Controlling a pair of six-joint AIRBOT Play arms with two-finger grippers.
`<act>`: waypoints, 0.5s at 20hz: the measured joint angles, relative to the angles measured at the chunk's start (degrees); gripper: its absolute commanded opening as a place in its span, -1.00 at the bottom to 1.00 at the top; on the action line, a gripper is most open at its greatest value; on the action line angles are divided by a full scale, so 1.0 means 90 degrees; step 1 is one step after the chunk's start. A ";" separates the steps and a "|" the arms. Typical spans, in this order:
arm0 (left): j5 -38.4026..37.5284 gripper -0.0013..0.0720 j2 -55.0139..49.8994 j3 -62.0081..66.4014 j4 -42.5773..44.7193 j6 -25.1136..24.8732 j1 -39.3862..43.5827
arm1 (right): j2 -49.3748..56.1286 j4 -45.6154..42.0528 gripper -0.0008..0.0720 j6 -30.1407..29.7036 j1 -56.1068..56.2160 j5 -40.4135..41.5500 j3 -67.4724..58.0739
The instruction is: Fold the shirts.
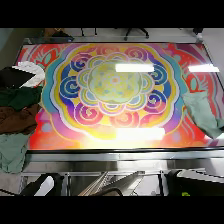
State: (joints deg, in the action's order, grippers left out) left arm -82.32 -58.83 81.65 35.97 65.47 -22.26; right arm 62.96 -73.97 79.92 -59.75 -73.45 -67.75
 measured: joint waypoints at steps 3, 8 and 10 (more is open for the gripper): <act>-0.0002 -0.92 0.0000 0.0000 0.0000 -0.0002 0.0000 | -0.0051 -0.0146 0.71 0.0010 -0.0080 -0.0214 0.0083; 0.0066 -0.92 0.0000 0.0000 -0.0002 -0.0002 0.0000 | -0.0661 -0.0253 -0.58 0.0313 0.0182 -0.0313 0.0012; 0.0177 -0.93 0.0000 0.0000 -0.0005 -0.0002 0.0000 | -0.1003 -0.0012 -0.80 0.0262 0.0491 -0.0313 -0.0051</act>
State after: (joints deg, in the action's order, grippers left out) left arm -80.73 -58.83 81.65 35.92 65.45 -22.26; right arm 53.93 -74.08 82.28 -55.33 -76.27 -68.20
